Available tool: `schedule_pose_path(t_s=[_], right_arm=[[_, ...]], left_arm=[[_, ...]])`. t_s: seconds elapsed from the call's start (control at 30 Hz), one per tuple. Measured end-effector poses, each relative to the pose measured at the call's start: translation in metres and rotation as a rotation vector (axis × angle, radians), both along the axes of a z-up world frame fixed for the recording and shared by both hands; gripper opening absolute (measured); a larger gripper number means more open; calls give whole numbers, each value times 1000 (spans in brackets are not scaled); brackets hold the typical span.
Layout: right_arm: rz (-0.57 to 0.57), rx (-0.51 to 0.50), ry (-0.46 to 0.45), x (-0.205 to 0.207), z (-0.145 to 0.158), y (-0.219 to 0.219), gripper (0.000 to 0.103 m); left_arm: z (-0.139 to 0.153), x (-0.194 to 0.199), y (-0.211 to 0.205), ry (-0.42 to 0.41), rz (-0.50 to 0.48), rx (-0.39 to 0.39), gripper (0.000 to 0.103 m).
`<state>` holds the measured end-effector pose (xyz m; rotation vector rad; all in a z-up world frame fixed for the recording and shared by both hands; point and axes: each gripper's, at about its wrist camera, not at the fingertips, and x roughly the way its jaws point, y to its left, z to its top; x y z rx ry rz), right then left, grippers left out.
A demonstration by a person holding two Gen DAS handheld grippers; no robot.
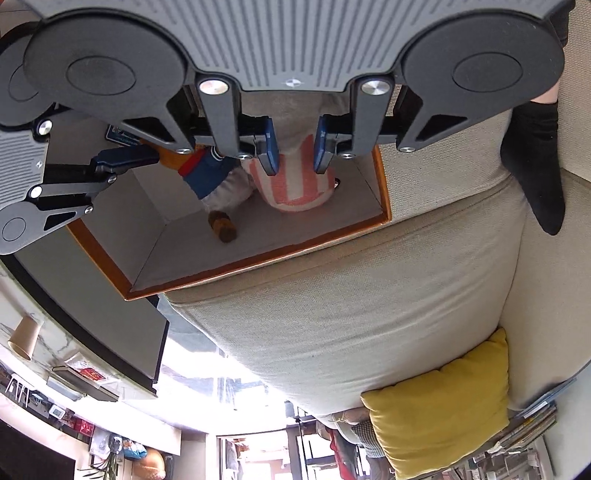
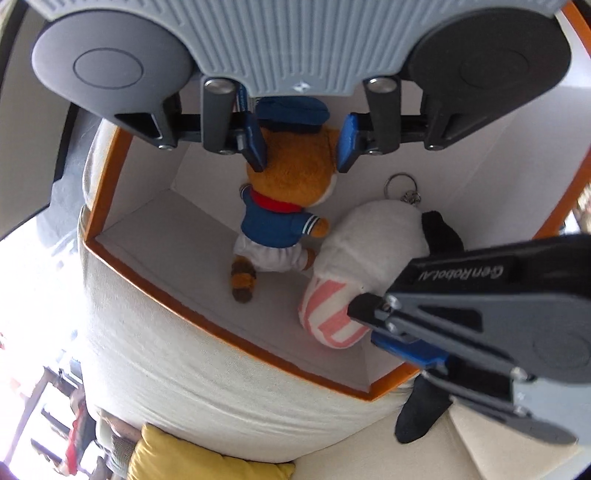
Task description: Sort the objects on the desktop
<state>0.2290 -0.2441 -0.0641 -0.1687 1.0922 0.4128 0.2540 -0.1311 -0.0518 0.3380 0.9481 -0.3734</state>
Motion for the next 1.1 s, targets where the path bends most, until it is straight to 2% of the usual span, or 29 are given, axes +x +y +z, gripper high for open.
schedule_pose_path(t_s=[0.07,0.1,0.13,0.17,0.23,0.3,0.33,0.4,0.47,0.5,0.53,0.7,0.83,0.9,1.03,1.07,1.1], right_arm=[[-99,91,60,5,2,-14,30],[-142,128,83,5,2,-20,24],[-169,154,95,3,2,-23,10],[-176,172,100,0,3,-25,8],[-167,155,73,-5,4,-23,11],[-137,99,18,-9,7,-18,14],[-126,98,5,-10,9,-18,14],[-108,117,8,-9,13,-19,14],[-103,126,10,-7,14,-20,31],[-112,123,-2,-8,16,-18,49],[-116,124,-16,-9,19,-18,54],[-92,143,-16,-7,27,-14,54],[21,168,-28,-18,37,-3,53],[88,168,-22,-23,38,7,54],[187,97,-27,-33,32,23,51],[202,87,-27,-34,30,25,47],[215,80,-20,-35,28,25,36]], left_arm=[[-1,4,-4,24,-11,-4,23],[-2,6,-6,32,-13,1,23],[-3,8,-8,42,-20,4,23],[-5,11,-10,52,-24,8,23],[-14,16,-13,75,-17,54,23],[-24,13,-17,15,-19,178,16],[-25,11,-17,1,-28,186,16],[-17,5,-10,-4,-50,98,16],[-9,4,1,20,-31,2,16],[-5,1,6,15,-25,-23,16],[-1,-3,9,-1,-26,-30,16],[21,-27,31,-25,-23,-154,16],[37,-47,47,-55,-26,-195,16],[42,-55,51,-52,-62,-198,17],[40,-72,46,-54,-147,-129,17],[38,-75,44,-53,-166,-115,17],[36,-77,43,-50,-180,-107,17]])
